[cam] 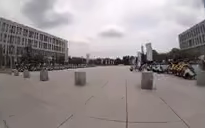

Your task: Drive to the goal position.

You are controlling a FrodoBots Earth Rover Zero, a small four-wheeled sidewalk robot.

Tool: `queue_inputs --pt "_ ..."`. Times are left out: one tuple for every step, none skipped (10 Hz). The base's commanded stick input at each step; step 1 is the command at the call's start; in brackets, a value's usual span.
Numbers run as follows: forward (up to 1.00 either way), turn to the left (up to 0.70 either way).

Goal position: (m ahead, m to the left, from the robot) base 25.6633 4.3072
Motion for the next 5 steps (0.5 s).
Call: queue_inputs --pt "0.45 -0.27" --pt "0.45 -0.27" --pt "0.45 -0.27" --pt "0.45 -0.27" --pt "0.45 -0.27"
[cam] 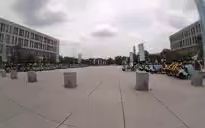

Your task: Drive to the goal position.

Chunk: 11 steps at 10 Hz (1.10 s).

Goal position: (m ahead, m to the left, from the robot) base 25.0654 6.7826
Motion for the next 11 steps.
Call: queue_inputs --pt "0.45 0.00" --pt "0.45 0.00" --pt "0.45 0.00" --pt "0.45 0.00" --pt "0.45 0.00" --pt "0.45 0.00" --pt "0.45 0.00" --pt "0.45 0.00" --pt "0.45 0.00" --pt "0.45 0.00" --pt "0.45 0.00"
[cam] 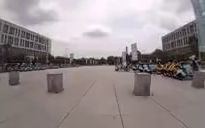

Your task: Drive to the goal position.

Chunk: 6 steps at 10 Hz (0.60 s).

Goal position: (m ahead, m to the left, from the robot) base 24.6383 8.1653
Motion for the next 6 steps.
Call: queue_inputs --pt "0.45 0.00" --pt "0.45 0.00" --pt "0.45 0.00" --pt "0.45 0.00" --pt "0.45 0.00" --pt "0.45 0.00"
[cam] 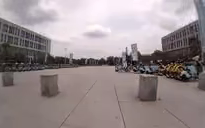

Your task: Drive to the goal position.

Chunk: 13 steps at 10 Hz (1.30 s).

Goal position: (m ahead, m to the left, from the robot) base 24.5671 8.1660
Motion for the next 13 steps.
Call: queue_inputs --pt "0.45 0.00" --pt "0.45 0.00" --pt "0.45 0.00" --pt "0.45 0.00" --pt "0.45 0.00" --pt "0.45 0.00" --pt "0.45 0.00" --pt "0.45 0.00" --pt "0.45 0.00" --pt "0.45 0.00" --pt "0.45 0.00" --pt "0.45 0.00" --pt "0.45 0.00"
